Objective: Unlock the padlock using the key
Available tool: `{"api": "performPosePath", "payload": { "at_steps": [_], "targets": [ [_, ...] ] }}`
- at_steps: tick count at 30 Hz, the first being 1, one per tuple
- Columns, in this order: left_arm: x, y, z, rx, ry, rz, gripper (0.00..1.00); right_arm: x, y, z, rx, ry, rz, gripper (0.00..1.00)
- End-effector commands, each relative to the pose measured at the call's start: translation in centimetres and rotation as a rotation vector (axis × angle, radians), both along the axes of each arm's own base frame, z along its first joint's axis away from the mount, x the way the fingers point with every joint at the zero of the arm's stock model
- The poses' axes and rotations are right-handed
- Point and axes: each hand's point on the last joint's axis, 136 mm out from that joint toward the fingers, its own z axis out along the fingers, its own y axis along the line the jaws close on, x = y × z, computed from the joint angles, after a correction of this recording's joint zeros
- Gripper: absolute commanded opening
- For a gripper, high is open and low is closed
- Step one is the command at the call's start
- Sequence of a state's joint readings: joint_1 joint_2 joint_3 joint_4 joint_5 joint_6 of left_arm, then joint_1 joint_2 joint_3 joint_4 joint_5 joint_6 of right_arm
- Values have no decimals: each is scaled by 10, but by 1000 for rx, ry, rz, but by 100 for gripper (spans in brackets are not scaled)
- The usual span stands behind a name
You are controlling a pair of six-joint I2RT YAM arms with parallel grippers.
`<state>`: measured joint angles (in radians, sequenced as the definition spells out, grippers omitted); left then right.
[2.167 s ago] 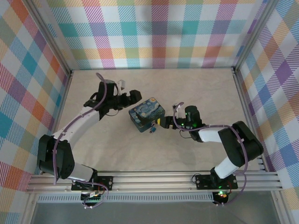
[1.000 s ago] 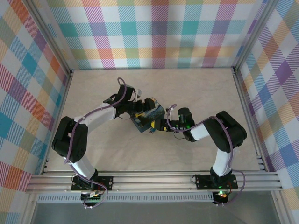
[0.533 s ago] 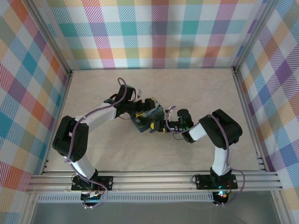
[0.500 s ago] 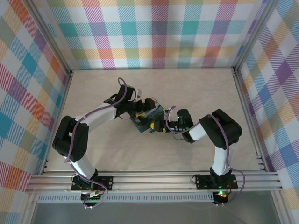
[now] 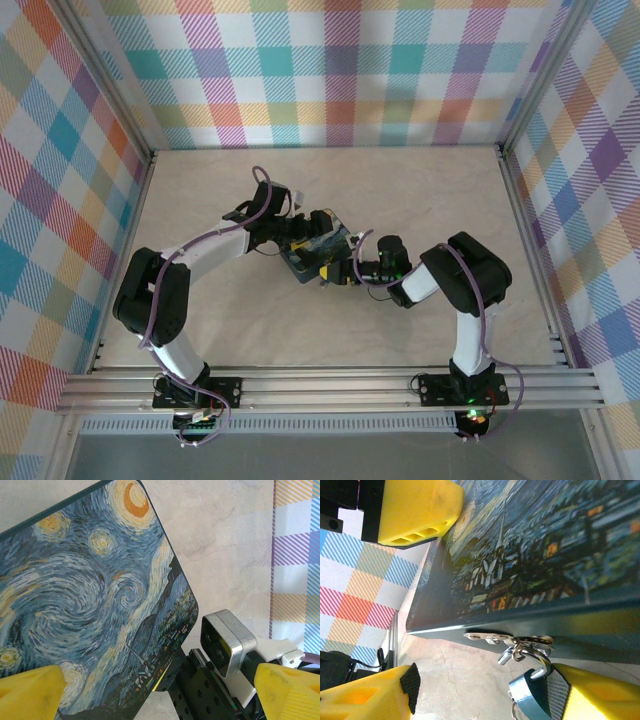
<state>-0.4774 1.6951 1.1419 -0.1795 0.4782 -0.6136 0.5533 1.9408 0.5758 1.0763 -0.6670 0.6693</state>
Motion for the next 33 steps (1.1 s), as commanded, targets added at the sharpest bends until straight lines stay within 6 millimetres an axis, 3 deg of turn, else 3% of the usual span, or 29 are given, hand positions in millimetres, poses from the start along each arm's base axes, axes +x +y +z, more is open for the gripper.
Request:
{"api": "performPosePath", "payload": {
  "at_steps": [1, 7, 19, 33],
  "targets": [
    [4, -3, -5, 18, -3, -1, 98, -5, 5, 2, 21, -9, 41, 68],
    [5, -2, -6, 21, -7, 4, 98, -6, 7, 5, 34, -21, 46, 66],
    [4, 0, -6, 31, -10, 9, 98, -5, 8, 6, 40, -29, 38, 53],
    [3, 1, -6, 34, -12, 13, 99, -2, 6, 1, 16, 0, 22, 27]
  ]
}}
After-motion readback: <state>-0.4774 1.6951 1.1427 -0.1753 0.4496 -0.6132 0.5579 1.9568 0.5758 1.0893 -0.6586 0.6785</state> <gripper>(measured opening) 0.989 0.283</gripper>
